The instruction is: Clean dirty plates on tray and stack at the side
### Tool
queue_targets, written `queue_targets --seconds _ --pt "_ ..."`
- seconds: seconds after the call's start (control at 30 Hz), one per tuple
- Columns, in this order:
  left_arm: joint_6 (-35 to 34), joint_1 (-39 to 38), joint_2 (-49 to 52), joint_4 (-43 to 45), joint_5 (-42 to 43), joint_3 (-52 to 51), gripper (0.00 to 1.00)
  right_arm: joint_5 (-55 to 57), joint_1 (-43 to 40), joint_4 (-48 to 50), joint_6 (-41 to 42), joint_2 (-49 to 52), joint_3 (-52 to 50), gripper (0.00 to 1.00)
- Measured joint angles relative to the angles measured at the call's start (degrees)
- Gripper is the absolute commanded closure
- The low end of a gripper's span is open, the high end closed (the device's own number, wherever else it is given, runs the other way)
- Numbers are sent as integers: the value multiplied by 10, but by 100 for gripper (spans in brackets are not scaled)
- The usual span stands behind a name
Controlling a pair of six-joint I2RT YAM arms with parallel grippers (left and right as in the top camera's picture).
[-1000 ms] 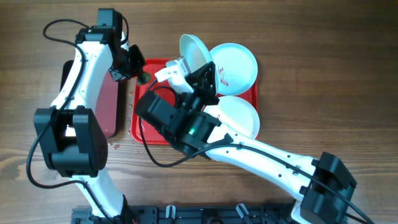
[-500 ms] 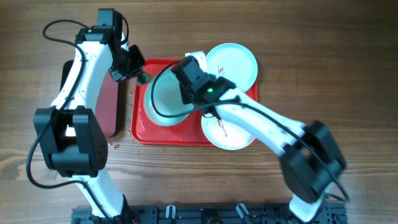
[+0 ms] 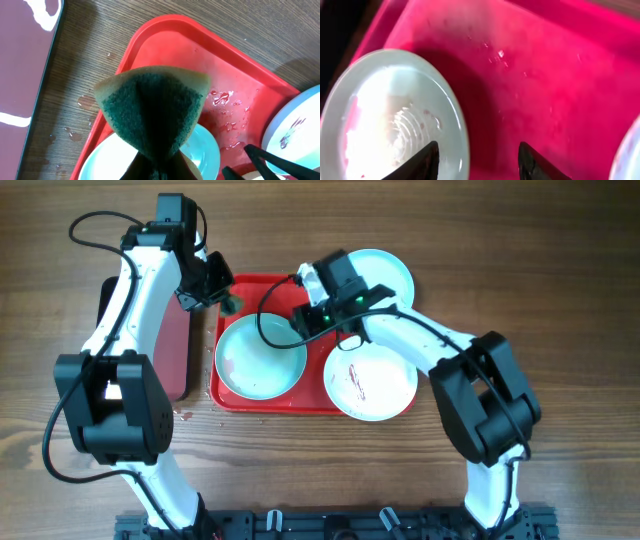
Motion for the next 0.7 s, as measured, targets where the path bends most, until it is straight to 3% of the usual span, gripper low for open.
queue_targets --seconds 0.1,0.3,0.43,0.57,0.7 --pt "0 0 0 0 0 0 97 -26 8 22 -15 10 0 76" --pt "0 0 0 0 0 0 96 -6 11 13 28 43 0 96" --pt "0 0 0 0 0 0 96 17 11 5 75 43 0 96" --pt "0 -17 0 -1 0 -3 96 108 14 -24 224 38 9 96" --pt "0 -59 0 20 -2 -57 96 145 14 -31 285 36 11 96"
